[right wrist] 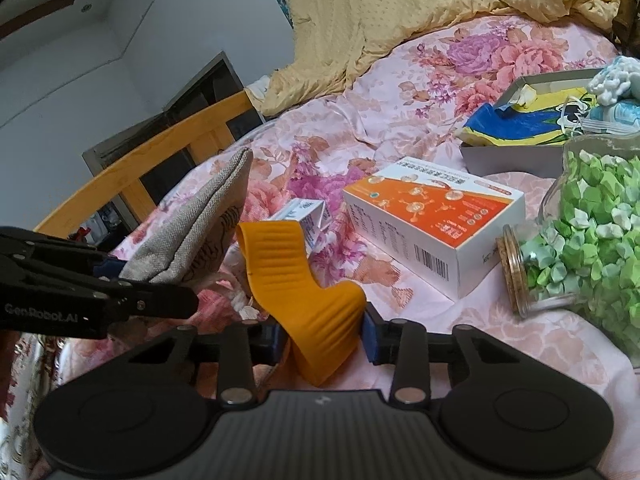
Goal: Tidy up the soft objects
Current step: 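Lift and carry the grey bag and orange band toward the frog tray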
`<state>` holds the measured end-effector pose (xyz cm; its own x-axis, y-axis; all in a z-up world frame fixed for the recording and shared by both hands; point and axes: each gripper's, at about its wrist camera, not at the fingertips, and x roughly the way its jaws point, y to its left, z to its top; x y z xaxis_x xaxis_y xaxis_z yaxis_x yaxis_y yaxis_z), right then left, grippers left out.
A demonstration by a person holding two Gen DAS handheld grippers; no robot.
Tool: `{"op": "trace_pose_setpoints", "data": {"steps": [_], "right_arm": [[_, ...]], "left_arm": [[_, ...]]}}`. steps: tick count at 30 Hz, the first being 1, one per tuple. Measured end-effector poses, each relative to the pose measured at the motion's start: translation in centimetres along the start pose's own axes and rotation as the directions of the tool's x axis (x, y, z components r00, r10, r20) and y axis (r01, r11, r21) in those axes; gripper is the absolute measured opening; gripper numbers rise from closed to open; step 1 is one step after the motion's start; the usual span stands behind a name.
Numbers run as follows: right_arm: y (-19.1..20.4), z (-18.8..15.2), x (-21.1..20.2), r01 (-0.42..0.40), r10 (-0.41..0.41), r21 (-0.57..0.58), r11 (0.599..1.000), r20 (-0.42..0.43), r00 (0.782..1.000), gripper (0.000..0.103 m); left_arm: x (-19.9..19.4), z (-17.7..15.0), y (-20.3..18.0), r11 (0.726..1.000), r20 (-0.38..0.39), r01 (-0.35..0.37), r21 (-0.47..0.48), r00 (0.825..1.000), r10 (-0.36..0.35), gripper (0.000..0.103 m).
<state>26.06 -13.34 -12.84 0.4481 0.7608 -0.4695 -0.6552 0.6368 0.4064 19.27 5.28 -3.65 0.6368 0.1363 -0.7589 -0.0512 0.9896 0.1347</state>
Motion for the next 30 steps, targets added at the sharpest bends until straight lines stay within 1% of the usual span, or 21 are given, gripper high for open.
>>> {"op": "trace_pose_setpoints", "data": {"steps": [7, 11, 16, 23, 27, 30], "right_arm": [[-0.9, 0.9, -0.8, -0.035, 0.034, 0.086, 0.996, 0.002, 0.999, 0.041], [-1.1, 1.6, -1.5, -0.032, 0.030, 0.101, 0.994, 0.027, 0.999, 0.041], [-1.9, 2.8, -2.5, -0.017, 0.009, 0.114, 0.993, 0.064, 0.998, 0.041], [-3.8, 4.7, -4.1, 0.050, -0.066, 0.129, 0.990, 0.122, 0.990, 0.041], [-5.1, 5.7, -4.9, 0.113, -0.131, 0.118, 0.987, 0.157, 0.979, 0.041], [-6.3, 6.4, -5.5, 0.165, -0.186, 0.122, 0.979, 0.180, 0.966, 0.041]], "left_arm": [[-0.6, 0.5, 0.2, 1.000, 0.013, -0.006, -0.031, 1.000, 0.007, 0.039], [-0.9, 1.1, -0.2, 0.999, 0.038, -0.009, -0.031, 0.999, 0.011, 0.039], [-0.7, 2.8, -1.1, 1.000, 0.087, 0.005, -0.026, 0.996, -0.003, 0.039], [0.7, 6.2, -3.6, 0.999, 0.166, 0.050, 0.005, 0.985, -0.050, 0.039], [2.3, 8.2, -4.9, 0.996, 0.202, 0.090, 0.012, 0.975, -0.090, 0.039], [3.9, 9.7, -5.8, 0.992, 0.226, 0.125, 0.002, 0.966, -0.123, 0.039]]}}
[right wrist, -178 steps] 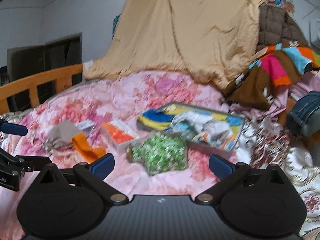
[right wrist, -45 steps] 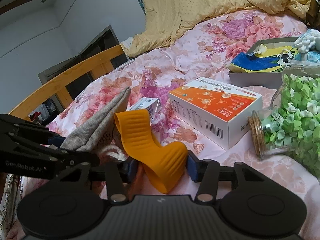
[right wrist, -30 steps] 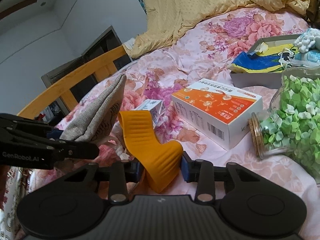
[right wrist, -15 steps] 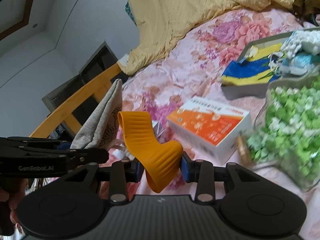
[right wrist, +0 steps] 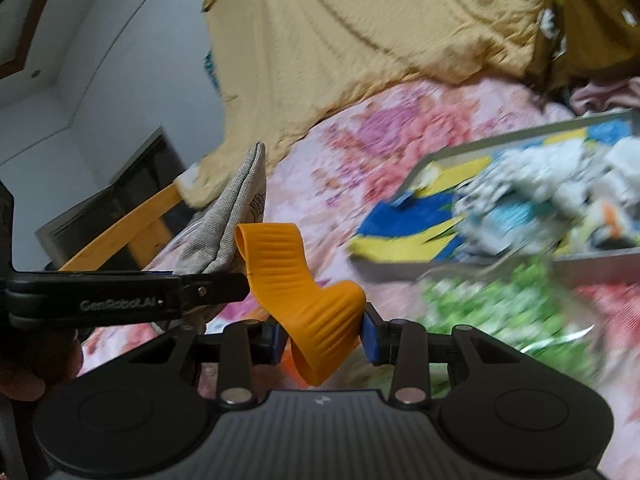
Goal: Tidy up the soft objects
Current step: 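Lift and carry the grey bag and orange band toward the frog tray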
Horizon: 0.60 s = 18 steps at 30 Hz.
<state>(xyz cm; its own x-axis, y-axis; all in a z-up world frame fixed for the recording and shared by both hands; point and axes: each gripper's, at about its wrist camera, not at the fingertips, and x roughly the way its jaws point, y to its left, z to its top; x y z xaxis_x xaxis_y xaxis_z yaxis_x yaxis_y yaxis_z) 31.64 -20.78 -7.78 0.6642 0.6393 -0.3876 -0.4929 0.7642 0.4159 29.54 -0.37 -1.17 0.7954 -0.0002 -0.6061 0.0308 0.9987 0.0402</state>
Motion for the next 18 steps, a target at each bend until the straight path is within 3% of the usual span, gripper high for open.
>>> {"op": "trace_pose_setpoints", "data": {"steps": [10, 18], "right_arm": [[-3.9, 4.2, -0.6, 0.148, -0.146, -0.035, 0.988, 0.053, 0.988, 0.041], [-6.1, 9.7, 0.7, 0.280, -0.278, -0.163, 0.946, 0.036, 0.960, 0.042]], "left_arm": [[8.2, 3.3, -2.4, 0.996, 0.068, 0.079, -0.042, 0.995, -0.076, 0.039], [14.7, 5.6, -5.2, 0.989, 0.048, 0.065, -0.132, 0.997, -0.060, 0.040]]}}
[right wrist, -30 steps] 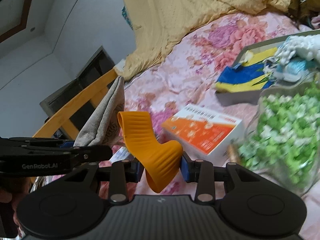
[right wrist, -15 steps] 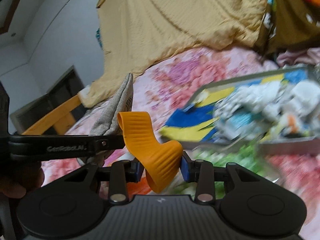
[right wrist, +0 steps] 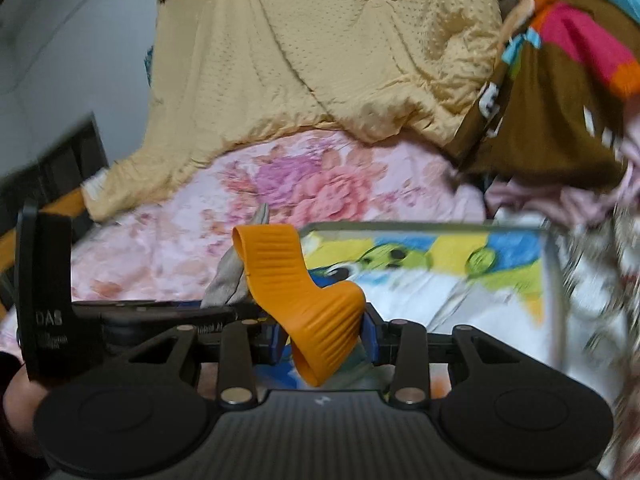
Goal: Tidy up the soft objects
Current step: 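Lift and carry the grey bag and orange band toward the frog tray, then lower the grey bag and orange band into the tray and open both tools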
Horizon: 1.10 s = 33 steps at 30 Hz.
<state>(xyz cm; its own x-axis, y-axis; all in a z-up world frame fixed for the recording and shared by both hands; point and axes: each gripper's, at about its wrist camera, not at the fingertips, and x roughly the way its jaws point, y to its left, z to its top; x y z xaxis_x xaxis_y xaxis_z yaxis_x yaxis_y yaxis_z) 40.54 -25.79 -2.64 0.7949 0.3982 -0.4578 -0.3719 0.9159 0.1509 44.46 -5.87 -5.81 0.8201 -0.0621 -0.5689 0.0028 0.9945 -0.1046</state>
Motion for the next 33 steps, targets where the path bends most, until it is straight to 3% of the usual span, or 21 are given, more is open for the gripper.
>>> {"op": "trace_pose_setpoints", "data": {"steps": [7, 14, 24, 33], "right_arm": [[-0.7, 2.8, 4.4, 0.078, -0.084, -0.118, 0.990, -0.044, 0.996, 0.043], [-1.4, 1.9, 8.4, 0.128, -0.140, -0.096, 0.987, -0.126, 0.982, 0.043], [-0.8, 0.9, 9.1, 0.127, -0.143, -0.119, 0.985, -0.135, 0.980, 0.049], [-0.2, 0.2, 9.7, 0.119, -0.146, -0.163, 0.979, -0.167, 0.975, 0.055]], "left_arm": [[3.6, -0.1, -0.4, 0.998, -0.088, -0.020, -0.062, 0.996, 0.015, 0.041], [4.4, -0.4, -0.7, 0.999, -0.102, -0.013, -0.031, 0.995, 0.010, 0.043], [5.1, -1.0, -0.5, 1.000, -0.110, 0.005, -0.030, 0.994, -0.008, 0.047], [6.0, -1.9, 0.0, 0.998, -0.186, 0.019, -0.053, 0.982, -0.028, 0.049]]}}
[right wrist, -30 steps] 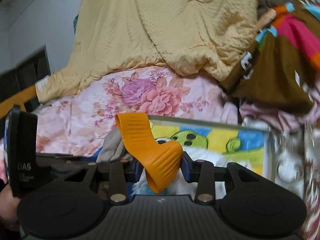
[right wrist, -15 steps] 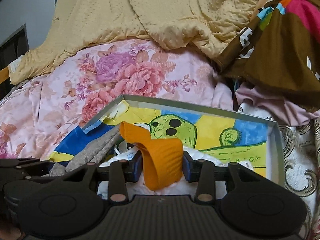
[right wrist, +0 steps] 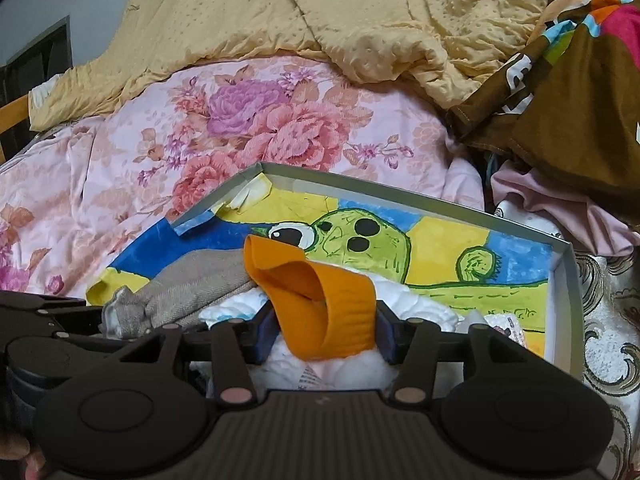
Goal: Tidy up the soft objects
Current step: 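Lower the grey bag and orange band into the tray and open both tools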
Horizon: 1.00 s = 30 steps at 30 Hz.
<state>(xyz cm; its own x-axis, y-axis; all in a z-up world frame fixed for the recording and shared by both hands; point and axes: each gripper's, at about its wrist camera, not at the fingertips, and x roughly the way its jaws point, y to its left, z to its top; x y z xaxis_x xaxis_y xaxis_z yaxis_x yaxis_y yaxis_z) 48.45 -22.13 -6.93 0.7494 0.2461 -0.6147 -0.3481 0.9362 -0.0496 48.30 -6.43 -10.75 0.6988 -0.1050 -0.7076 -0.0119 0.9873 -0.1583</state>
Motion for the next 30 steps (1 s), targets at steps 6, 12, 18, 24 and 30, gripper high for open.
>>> {"op": "trace_pose_setpoints", "data": {"steps": [6, 12, 18, 24, 30], "right_arm": [[0.0, 0.0, -0.4, 0.003, -0.003, -0.021, 1.000, 0.004, 1.000, 0.058], [-0.2, -0.1, -0.9, 0.016, -0.016, -0.013, 1.000, 0.018, 1.000, 0.063], [0.0, -0.1, -1.8, 0.013, -0.012, -0.044, 0.999, 0.031, 0.999, 0.070], [-0.2, -0.1, -2.8, 0.003, -0.001, -0.051, 0.999, 0.041, 0.999, 0.074], [-0.4, -0.1, -4.2, 0.006, -0.003, -0.051, 0.999, 0.060, 0.998, 0.081]], "left_arm": [[0.0, 0.0, 0.1, 1.000, -0.001, 0.003, -0.004, 1.000, -0.003, 0.049], [-0.3, -0.1, 0.2, 1.000, 0.005, 0.012, -0.019, 1.000, -0.012, 0.054], [-0.7, -0.3, 0.4, 1.000, 0.018, 0.007, -0.013, 1.000, -0.007, 0.061], [-1.6, -0.4, 0.2, 1.000, 0.033, -0.002, 0.001, 0.999, 0.002, 0.069], [-2.8, -0.6, 0.3, 1.000, 0.054, -0.013, 0.003, 0.998, 0.013, 0.076]]}}
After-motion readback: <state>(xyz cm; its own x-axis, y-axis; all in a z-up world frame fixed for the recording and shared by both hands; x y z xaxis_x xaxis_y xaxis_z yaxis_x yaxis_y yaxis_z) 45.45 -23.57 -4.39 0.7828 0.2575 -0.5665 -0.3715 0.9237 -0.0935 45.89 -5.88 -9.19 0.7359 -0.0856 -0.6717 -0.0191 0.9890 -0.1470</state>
